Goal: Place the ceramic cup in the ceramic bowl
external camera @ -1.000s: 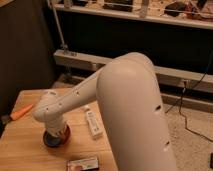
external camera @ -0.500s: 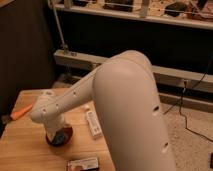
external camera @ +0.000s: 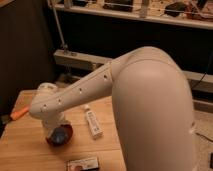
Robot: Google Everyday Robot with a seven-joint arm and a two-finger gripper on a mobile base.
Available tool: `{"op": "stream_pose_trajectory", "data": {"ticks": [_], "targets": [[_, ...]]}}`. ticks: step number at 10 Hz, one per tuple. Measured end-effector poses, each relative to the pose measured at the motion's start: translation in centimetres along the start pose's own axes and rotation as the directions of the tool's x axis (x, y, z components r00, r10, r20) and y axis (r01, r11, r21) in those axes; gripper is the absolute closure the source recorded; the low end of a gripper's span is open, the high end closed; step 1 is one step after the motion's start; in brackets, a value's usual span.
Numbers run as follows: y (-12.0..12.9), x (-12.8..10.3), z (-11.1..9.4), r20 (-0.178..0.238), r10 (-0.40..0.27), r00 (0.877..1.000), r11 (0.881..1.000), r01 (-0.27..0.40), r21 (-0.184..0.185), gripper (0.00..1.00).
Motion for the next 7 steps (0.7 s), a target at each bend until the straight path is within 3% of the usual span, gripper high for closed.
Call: {"op": "stream_pose_trajectory", "data": {"ticks": [4, 7], "targets": [[-3.3, -0.8, -2.7, 0.038, 0.088, 0.995, 0.996, -0.088, -0.02, 0.3], [-5.9, -2.0, -3.8, 0.076, 0.176, 0.981, 0.984, -0.175, -0.022, 0.3]]}}
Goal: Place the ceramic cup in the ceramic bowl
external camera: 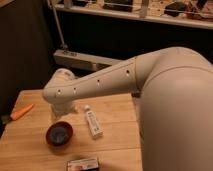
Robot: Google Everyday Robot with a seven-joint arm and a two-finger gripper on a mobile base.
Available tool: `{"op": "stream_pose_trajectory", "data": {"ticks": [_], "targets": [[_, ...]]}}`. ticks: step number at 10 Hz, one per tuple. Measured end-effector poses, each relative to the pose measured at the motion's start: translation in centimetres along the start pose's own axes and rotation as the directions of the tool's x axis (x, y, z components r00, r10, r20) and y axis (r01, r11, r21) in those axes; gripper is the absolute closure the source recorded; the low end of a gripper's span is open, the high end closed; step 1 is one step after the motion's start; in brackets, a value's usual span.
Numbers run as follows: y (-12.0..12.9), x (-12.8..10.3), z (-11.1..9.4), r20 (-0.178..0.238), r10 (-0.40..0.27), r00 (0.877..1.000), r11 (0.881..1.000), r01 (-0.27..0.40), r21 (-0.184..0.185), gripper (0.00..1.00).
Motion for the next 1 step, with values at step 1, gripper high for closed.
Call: {"op": "stream_pose_trajectory", "data": {"ticks": [1], "targets": [[-0.29, -0.1, -0.03, 0.004, 0.005, 1.0, 1.0, -0.005, 0.003, 0.3]]}}
